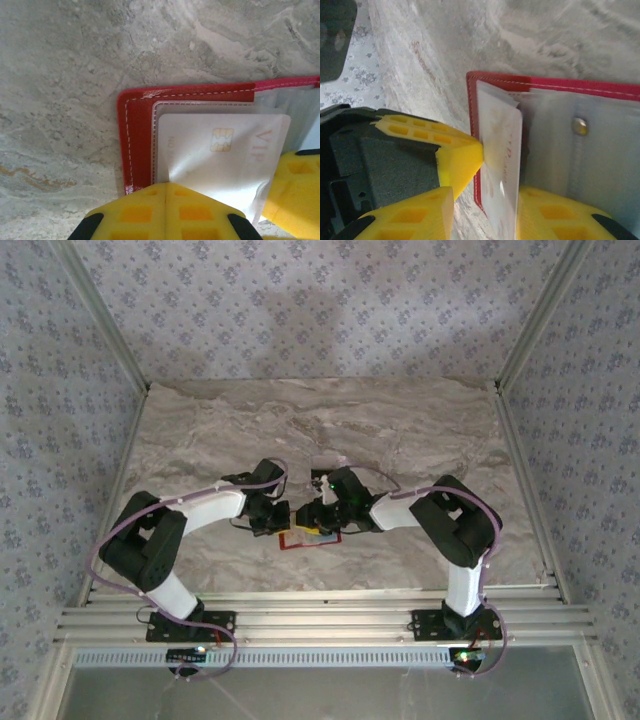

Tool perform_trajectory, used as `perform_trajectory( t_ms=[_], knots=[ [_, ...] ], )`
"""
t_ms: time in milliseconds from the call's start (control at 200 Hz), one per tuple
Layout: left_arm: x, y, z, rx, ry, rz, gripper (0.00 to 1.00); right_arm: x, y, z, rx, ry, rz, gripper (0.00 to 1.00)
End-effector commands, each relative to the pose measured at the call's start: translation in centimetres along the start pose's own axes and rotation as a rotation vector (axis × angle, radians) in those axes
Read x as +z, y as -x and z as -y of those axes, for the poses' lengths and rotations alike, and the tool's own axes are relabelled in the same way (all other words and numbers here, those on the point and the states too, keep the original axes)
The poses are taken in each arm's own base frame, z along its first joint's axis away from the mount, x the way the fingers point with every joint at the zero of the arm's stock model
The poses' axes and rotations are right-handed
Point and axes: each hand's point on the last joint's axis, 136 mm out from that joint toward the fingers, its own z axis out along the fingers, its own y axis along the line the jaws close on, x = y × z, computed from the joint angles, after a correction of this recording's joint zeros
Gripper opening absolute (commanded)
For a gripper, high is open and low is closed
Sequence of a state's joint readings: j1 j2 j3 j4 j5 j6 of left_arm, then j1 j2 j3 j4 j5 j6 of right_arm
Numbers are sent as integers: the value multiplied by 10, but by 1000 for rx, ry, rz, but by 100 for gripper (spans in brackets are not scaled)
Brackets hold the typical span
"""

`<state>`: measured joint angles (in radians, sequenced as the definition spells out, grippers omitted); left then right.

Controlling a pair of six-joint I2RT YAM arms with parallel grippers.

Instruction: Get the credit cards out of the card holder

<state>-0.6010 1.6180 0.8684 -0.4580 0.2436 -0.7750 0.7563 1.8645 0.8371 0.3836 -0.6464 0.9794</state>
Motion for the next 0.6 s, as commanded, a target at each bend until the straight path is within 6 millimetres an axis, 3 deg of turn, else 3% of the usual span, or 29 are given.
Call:
perform_trajectory(
  t_ms=[0, 400, 595],
  knots=[
    [8, -8, -15, -4, 46, -34, 6, 3, -5, -14, -26, 35, -42, 37],
    [6, -10, -20, 4, 74, -35, 7, -11, 2, -20, -27, 69, 30, 20],
    [5, -8, -17, 5, 71, -36, 7, -19, 5, -14, -14, 59, 59, 19]
  ],
)
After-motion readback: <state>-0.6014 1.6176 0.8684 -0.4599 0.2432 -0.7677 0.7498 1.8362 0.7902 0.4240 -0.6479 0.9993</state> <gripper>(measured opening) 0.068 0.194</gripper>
